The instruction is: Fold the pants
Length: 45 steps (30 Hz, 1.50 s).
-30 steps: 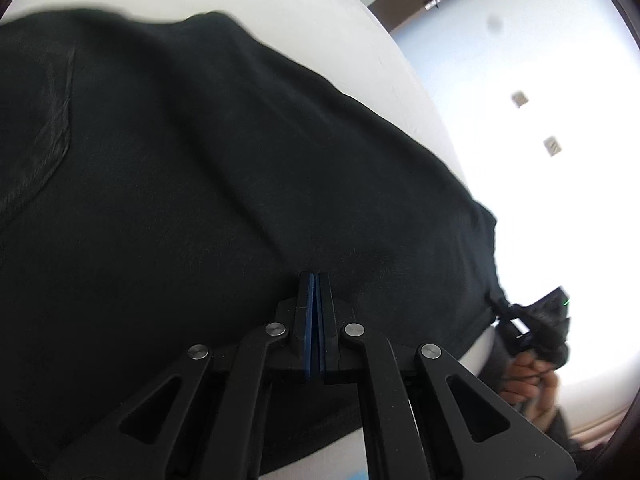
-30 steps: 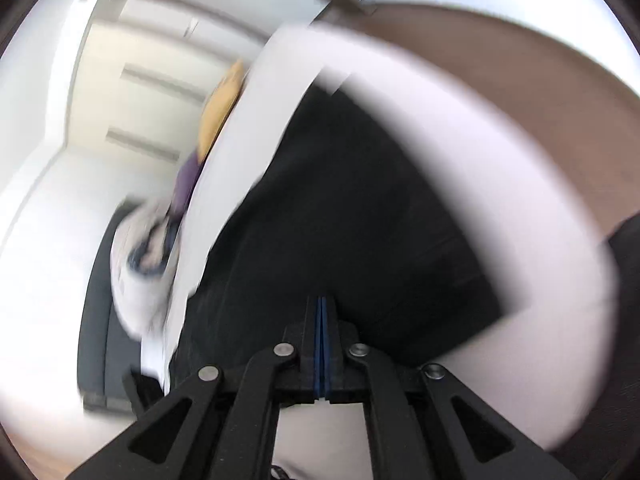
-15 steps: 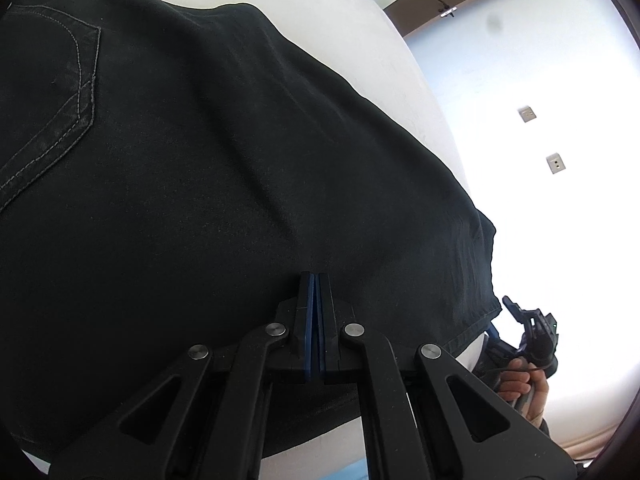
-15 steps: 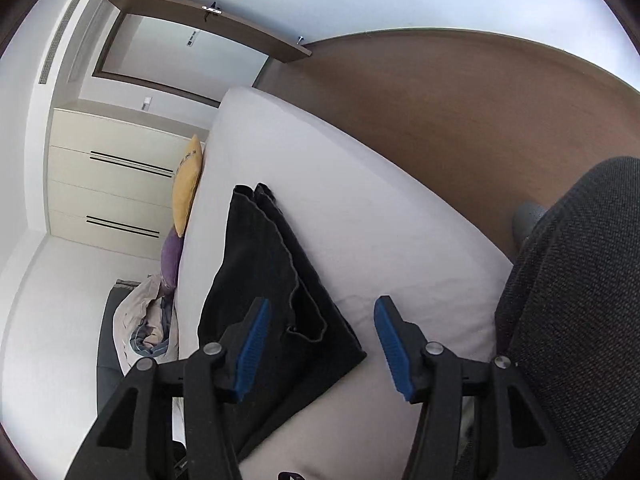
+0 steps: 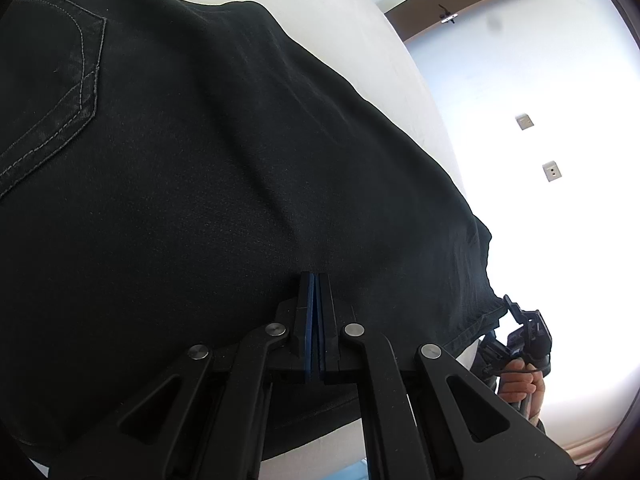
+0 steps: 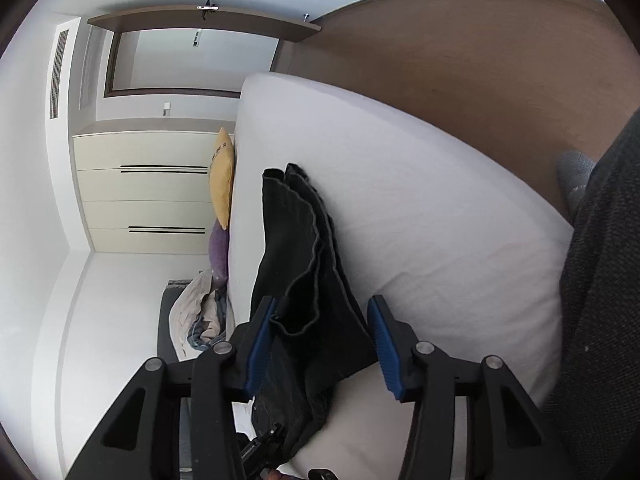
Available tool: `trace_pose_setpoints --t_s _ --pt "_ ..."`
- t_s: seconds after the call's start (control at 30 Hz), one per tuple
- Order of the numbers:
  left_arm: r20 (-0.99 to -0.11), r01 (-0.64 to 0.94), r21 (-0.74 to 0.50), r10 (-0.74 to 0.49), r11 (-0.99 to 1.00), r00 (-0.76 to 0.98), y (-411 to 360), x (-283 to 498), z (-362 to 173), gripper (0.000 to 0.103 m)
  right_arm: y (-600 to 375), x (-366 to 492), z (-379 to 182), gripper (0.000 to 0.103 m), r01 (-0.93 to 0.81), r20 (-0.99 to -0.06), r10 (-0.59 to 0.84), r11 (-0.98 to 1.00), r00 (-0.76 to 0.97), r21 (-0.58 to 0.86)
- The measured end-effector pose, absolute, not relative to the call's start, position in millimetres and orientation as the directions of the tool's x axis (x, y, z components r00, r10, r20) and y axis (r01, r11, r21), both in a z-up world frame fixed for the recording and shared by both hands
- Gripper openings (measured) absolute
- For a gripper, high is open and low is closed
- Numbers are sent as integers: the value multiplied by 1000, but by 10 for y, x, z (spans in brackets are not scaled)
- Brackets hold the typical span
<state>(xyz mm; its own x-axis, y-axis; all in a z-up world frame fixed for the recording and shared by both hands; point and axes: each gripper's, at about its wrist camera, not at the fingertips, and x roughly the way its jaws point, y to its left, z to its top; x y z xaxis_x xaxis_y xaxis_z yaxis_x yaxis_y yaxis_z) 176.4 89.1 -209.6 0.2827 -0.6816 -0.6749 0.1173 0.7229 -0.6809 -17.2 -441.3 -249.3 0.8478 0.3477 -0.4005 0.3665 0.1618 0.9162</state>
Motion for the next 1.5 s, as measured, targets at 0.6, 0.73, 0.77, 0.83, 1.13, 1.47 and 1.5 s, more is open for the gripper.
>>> trace_pose_setpoints --t_s 0.6,0.73,0.77,0.83,1.13,1.47,1.5 --pt "-677 114 -678 -677 726 287 957 1791 -2062 1 -4206 -493 -2362 48 418 -378 362 -36 852 908" --pt "-677 113 -679 -678 726 287 962 1799 -2053 1 -4125 -328 -2517 48 452 -411 360 -33 838 891" --pt "-679 114 -677 -676 727 287 955 1794 -2048 1 -4116 -303 -2561 48 457 -411 356 -51 839 888" --pt "-679 115 -676 -676 728 287 901 1779 -2047 1 -4106 -266 -2562 48 452 -409 338 -58 848 890" --pt "-678 115 -677 -676 727 289 867 1772 -2053 1 -4102 -448 -2453 48 477 -445 308 -33 841 878" --pt "-681 108 -673 -670 732 294 798 1771 -2053 1 -4111 -271 -2637 48 438 -401 280 -84 872 895" --pt "-682 108 -672 -669 732 295 794 1770 -2055 1 -4115 -259 -2660 48 423 -384 276 -101 881 900"
